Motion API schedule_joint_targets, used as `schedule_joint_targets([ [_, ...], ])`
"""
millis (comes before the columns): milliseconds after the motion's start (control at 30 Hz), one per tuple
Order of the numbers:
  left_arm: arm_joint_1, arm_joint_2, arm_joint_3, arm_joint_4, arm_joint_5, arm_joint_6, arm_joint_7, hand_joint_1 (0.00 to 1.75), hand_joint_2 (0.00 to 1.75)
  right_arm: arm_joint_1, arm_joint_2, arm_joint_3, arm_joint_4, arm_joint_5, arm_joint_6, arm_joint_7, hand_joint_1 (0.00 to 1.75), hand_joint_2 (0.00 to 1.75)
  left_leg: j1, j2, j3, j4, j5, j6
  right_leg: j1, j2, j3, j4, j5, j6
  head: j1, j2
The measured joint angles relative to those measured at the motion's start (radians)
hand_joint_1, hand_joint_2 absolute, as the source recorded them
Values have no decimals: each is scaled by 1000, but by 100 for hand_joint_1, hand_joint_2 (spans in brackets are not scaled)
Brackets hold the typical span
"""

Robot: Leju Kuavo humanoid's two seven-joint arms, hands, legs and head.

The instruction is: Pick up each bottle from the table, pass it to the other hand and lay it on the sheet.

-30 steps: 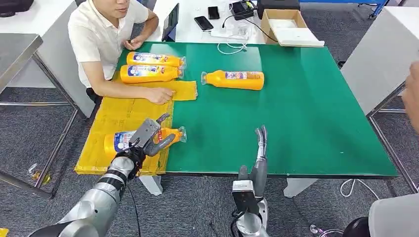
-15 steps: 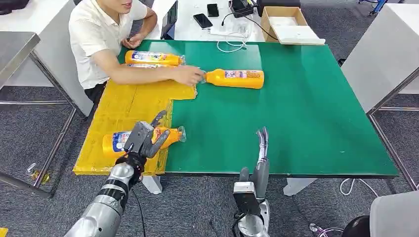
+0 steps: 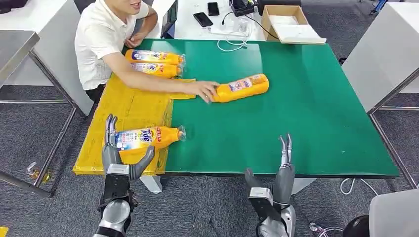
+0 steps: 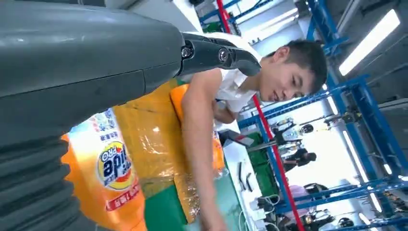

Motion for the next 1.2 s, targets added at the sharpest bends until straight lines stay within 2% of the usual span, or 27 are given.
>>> schedule_joint_targets([
  [233,54,10,-12,-66,-9,23,-5,0,175,9,-15,-49,-4,112,0,5,0,175,0,0,0,0,0,0,0,0,0,0,0,0,0,0],
  [433,89,18,-12,-82,-35,36,-5,0,175,7,-83,-88,19,409,-18,81,0,175,0,0,0,0,0,0,0,0,0,0,0,0,0,0],
  [533,88,18,-13,-82,-32,14,-4,0,175,-28,-121,-115,75,589,-24,125,0,175,-1,0,0,0,0,0,-1,0,0,0,1,1,0,0],
  [633,87,18,-19,-82,-31,-8,2,0,175,-83,-155,-128,151,696,-24,167,0,175,-1,0,0,0,1,1,-1,0,0,0,1,1,0,0],
  [867,83,18,-33,-79,-27,-31,4,0,175,-170,-196,-135,285,748,-26,215,0,175,-1,0,0,0,2,1,-1,0,0,0,1,1,0,0],
  [1200,29,12,-109,-31,-9,-83,3,0,175,-445,-212,-60,653,843,18,390,0,175,-1,0,0,1,3,2,-1,0,0,0,2,2,0,0],
])
